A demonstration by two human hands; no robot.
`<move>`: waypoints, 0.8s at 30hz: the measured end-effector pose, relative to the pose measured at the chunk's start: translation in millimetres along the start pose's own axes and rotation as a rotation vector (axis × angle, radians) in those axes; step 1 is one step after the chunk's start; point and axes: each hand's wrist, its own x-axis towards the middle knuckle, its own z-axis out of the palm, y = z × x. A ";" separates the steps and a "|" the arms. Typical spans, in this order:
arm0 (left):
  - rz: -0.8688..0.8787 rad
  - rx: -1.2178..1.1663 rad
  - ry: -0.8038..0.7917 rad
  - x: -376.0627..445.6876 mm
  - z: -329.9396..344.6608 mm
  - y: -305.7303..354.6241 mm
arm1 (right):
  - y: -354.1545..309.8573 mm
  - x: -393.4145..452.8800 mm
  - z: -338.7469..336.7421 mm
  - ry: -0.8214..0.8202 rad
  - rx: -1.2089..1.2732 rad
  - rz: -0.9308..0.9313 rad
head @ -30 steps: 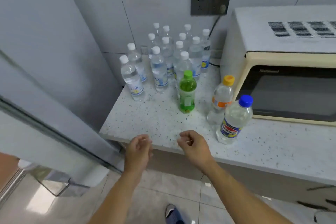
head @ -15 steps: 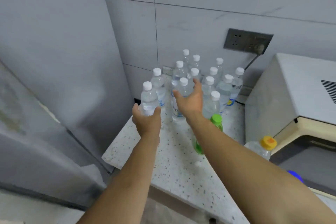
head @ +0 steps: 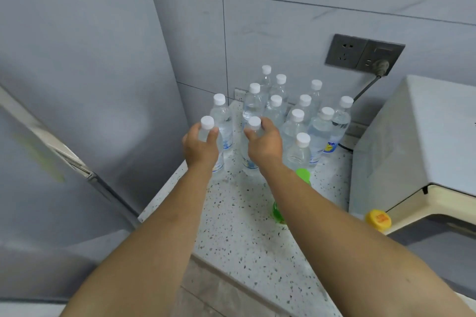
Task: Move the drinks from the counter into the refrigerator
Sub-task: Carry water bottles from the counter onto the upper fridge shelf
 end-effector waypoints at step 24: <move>0.125 0.051 -0.209 -92.0 -65.8 -69.8 | 57.3 -109.9 -28.5 -0.267 0.060 -0.058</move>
